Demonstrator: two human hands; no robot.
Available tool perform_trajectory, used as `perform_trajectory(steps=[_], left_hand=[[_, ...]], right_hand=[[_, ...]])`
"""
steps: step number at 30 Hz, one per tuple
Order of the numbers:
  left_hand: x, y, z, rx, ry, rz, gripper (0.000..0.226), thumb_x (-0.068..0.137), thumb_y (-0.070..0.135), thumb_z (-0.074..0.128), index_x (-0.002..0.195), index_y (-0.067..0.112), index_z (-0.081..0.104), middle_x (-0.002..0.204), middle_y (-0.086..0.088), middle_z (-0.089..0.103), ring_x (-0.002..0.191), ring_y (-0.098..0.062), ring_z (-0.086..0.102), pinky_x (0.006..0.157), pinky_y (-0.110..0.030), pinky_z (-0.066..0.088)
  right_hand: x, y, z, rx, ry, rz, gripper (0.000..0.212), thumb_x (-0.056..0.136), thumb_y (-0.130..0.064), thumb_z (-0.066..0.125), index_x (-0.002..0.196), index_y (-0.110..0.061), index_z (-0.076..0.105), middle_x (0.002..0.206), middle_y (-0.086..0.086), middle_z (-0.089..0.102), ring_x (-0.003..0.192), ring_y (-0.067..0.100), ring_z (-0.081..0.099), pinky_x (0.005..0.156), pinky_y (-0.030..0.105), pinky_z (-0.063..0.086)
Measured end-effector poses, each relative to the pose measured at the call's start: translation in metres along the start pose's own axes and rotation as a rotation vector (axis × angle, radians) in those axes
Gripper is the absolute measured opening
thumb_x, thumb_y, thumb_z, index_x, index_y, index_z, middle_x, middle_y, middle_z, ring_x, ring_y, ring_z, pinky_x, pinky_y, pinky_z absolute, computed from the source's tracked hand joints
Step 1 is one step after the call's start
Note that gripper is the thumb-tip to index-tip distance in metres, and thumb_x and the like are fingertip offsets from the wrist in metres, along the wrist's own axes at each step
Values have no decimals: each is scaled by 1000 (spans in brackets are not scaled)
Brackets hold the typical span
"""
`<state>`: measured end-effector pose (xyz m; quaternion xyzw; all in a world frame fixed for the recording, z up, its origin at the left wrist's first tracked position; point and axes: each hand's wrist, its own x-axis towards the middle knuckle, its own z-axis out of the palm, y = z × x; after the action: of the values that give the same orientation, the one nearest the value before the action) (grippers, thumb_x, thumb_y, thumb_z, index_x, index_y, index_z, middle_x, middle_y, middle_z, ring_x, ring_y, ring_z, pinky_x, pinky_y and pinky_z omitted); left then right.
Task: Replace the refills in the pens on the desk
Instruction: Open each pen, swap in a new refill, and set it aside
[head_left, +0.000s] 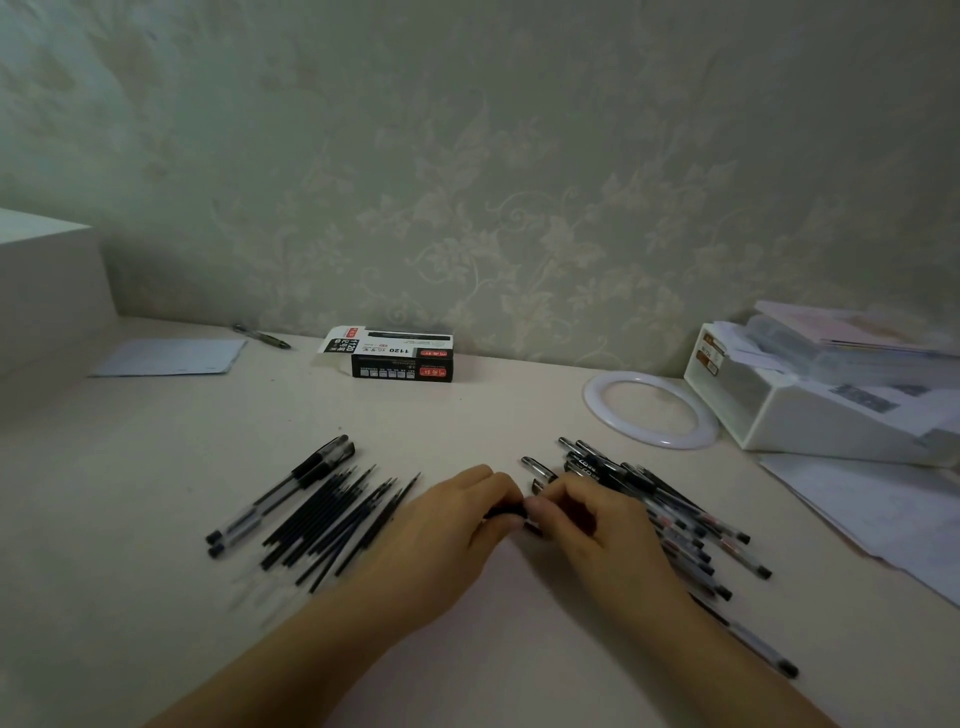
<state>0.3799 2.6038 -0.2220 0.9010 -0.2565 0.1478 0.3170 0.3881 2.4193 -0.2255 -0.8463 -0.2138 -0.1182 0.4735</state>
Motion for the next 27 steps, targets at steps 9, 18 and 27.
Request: perform_trajectory(steps=[9,18,27], left_hand=[[0,-1,-2,-60,-62,5,20,97,50,42,102,36,56,81,26,57,75,4,53,63,-24,40],[0,-1,-5,-51,44,23,9,95,35,55,92,30,49,86,16,58,75,-5,53,59,-21,42],[-2,-4,-2,-50,39,3,12,98,34,49,94,27,57,82,15,58,74,-5,53,62,-22,42]], right_hand=[[2,-4,-7,204,-30,39,11,88,-18,70,79,-23,73,74,-2,72,67,6,64,65,12,47],[0,-4,-6,234,-18,71,24,83,-21,76,98,-39,68,95,-12,71,87,9,67,80,24,56],[2,4,-4,173,-42,41,15,89,-21,69,93,-36,69,91,-11,72,85,9,68,75,21,54]])
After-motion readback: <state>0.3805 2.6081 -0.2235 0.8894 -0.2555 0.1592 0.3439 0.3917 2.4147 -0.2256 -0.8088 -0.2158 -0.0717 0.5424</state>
